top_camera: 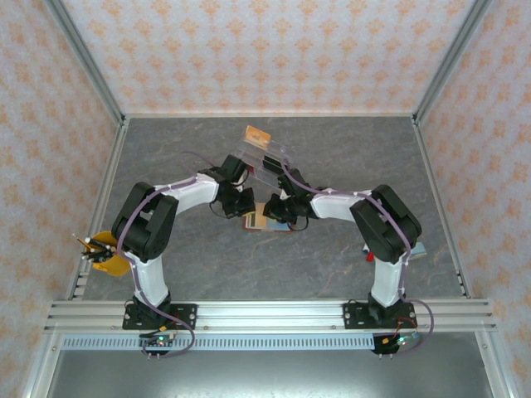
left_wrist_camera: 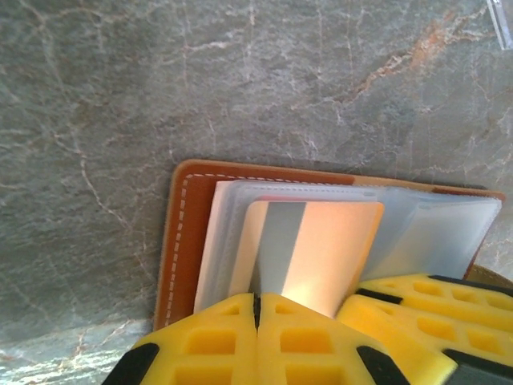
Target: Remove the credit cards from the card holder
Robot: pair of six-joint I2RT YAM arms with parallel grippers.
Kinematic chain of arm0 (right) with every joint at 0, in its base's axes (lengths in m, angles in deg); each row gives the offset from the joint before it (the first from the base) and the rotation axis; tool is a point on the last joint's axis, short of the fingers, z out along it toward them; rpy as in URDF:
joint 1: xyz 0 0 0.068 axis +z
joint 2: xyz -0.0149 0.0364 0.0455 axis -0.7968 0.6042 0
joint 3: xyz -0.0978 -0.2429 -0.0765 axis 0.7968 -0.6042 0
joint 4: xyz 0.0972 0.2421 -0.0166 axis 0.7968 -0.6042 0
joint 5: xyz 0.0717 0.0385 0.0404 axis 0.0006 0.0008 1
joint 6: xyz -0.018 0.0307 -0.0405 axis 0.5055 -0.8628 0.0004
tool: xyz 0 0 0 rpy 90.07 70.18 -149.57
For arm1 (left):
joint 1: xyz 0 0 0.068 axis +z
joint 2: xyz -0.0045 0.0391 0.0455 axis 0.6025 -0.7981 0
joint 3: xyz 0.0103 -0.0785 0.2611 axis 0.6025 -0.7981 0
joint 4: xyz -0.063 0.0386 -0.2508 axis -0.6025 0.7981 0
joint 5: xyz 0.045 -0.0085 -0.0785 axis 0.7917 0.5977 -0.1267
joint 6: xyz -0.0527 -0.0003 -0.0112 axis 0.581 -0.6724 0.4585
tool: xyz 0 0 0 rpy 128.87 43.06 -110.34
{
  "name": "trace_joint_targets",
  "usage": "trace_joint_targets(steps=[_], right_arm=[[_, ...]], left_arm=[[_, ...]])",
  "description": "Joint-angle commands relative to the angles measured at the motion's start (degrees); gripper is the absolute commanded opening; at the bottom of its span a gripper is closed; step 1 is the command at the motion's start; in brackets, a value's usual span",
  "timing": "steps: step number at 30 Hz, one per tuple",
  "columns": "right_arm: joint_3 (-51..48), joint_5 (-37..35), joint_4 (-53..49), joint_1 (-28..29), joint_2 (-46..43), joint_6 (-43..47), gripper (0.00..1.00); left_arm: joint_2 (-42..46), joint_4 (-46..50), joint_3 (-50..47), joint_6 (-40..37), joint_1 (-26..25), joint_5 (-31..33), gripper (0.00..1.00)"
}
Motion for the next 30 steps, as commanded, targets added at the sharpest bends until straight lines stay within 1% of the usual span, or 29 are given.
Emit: trace_joint_targets(steps=[1, 6, 11, 17, 24, 30], right_arm=[[0.5, -0.59, -0.5, 0.4, 1.85, 0.77, 0.17], [0.5, -0.58, -0.61, 0.4, 1.95, 0.92, 0.17], [0.7, -0.51, -0.77, 0.4, 1.92, 1.11, 0.17], [0.57, 0.48, 0.01, 0.4, 1.34, 0.91, 0.17], [0.41, 5.98, 5.78, 0.4, 1.73, -2.4, 0.16], [0.43, 6.77, 6.61, 0.34, 0.92, -2.76, 0.15]], left_arm=[[1.48, 3.68, 2.52, -2.42, -0.36, 0.87, 0.05], [1.84, 6.93, 3.22, -4.01, -0.27, 5.28, 0.05], [1.06, 7.46, 3.06, -4.24, -0.25, 6.57, 0.05], [-1.11, 5.94, 2.67, -3.71, -0.32, 4.29, 0.05], [-3.5, 4.19, 1.75, -3.03, -0.27, 2.11, 0.04], [-3.99, 3.95, 1.25, -3.18, -0.29, 1.99, 0.03]])
